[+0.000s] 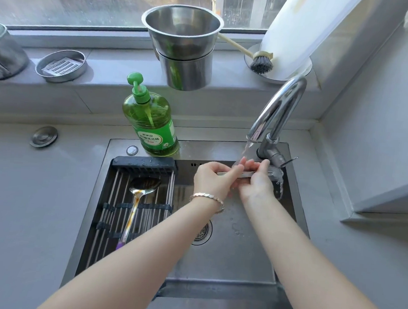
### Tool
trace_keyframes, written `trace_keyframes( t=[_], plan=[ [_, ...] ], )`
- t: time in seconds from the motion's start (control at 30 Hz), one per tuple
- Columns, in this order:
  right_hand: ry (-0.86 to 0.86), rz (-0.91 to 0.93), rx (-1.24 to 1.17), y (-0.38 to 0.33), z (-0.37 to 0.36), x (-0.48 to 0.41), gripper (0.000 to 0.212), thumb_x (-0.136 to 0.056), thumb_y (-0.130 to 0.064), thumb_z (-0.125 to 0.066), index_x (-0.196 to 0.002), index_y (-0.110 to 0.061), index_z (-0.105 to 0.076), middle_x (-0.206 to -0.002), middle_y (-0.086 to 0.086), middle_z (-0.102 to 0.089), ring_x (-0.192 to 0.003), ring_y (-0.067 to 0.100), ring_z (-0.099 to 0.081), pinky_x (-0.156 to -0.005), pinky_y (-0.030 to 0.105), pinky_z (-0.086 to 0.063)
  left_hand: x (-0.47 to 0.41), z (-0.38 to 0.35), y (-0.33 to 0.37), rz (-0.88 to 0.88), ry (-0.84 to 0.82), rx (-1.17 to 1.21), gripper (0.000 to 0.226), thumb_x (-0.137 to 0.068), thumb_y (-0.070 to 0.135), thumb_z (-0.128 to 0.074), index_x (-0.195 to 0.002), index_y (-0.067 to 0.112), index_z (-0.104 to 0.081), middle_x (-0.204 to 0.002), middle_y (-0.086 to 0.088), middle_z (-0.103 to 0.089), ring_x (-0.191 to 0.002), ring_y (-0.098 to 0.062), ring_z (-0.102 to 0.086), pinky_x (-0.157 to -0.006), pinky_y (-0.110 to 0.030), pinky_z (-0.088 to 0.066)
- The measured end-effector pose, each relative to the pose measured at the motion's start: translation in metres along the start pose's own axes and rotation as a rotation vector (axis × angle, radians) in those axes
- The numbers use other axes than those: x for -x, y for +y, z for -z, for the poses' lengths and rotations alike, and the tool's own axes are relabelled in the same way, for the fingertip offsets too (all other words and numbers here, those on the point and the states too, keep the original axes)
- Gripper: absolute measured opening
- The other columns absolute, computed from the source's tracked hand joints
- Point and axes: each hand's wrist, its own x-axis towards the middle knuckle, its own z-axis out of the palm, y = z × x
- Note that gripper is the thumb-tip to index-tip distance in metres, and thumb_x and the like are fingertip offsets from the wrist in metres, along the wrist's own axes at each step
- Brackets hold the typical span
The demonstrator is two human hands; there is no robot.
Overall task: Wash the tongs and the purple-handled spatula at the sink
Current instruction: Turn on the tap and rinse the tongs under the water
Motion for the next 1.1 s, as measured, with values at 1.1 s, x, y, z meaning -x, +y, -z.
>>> trace_keyframes(
  t=[1.1],
  plan=[
    [-0.144, -0.020, 1.231, 0.031, 0.063, 0.010, 0.008, -0.086, -0.011, -0.057, -0.085, -0.005, -0.053, -0.075, 0.015, -0.058, -0.056, 0.022, -0.055, -0.052, 0.028, -0.047, 0.019, 0.026, -0.065, 0.255, -0.289, -0.457, 0.058, -0.100, 0.041, -0.020, -0.065, 0.011, -0.054, -0.060, -0.003, -0.052, -0.053, -0.021, -0.051, -0.054, -0.027, -0.040]
  ],
)
